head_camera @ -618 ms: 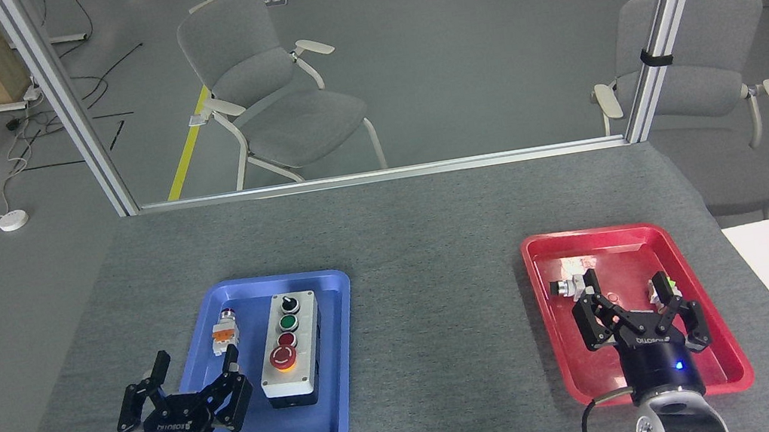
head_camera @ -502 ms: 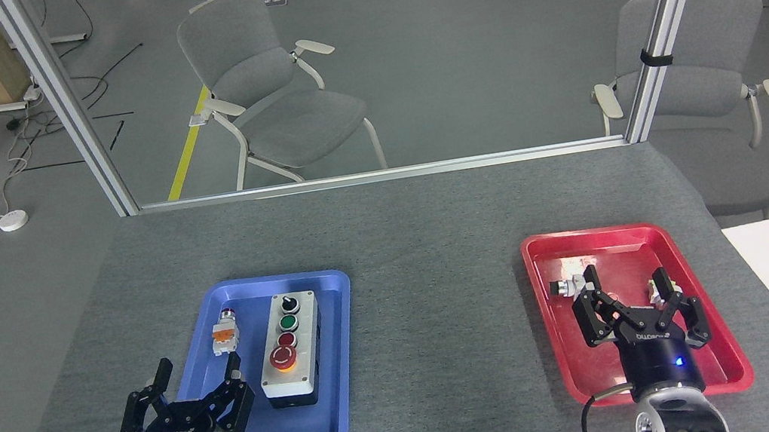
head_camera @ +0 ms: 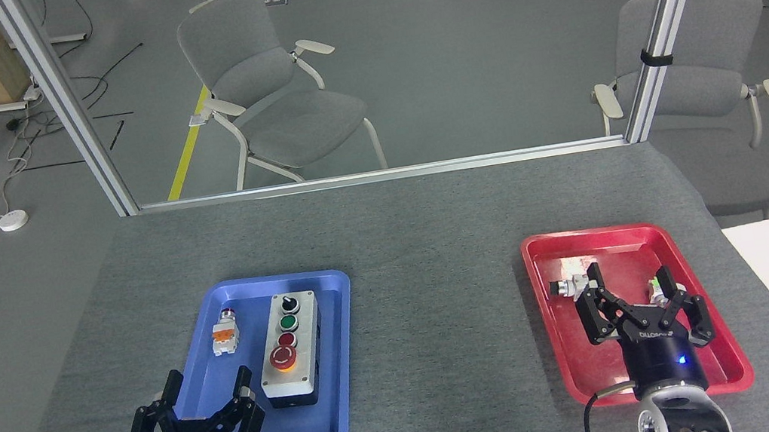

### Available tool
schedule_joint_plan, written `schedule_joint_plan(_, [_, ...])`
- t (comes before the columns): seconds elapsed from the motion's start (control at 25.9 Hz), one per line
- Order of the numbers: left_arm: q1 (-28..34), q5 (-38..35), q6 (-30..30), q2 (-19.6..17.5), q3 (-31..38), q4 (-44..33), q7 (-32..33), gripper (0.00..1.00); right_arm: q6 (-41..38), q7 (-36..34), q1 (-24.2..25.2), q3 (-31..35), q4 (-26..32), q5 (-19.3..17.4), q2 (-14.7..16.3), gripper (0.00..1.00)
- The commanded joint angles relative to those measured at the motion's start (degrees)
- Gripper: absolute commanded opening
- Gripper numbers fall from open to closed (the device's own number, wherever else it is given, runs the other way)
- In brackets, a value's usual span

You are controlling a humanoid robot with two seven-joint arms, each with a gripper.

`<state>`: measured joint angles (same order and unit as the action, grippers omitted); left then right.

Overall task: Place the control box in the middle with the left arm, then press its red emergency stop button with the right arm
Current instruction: 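Move the left gripper down to the grey control box's near edge, then close the left gripper on the grey control box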

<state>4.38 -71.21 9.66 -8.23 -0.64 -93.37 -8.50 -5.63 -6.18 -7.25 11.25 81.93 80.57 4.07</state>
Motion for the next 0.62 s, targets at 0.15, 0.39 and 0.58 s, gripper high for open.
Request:
schedule_joint_plan(0.15, [1.9,-4.3,-7.8,4.6,-9.0,2.8,7.7,0.99,-0.1,0.2,0.1,1.1,-0.5,-0.1,0.1,0.99])
schedule_joint_plan(0.39, [-3.9,-6.0,-15.0,8.8,-11.7,9.3,15.0,0.99,-0.1,0.3,-0.1,1.1,-0.5,-0.1,0.1,0.99])
schedule_joint_plan(0.58, [-9.6,-6.3,-17.4,9.1,-11.7,16.1,15.0,0.99,-0.1,0.3,0.0,1.1,-0.5,-0.1,0.1,0.99])
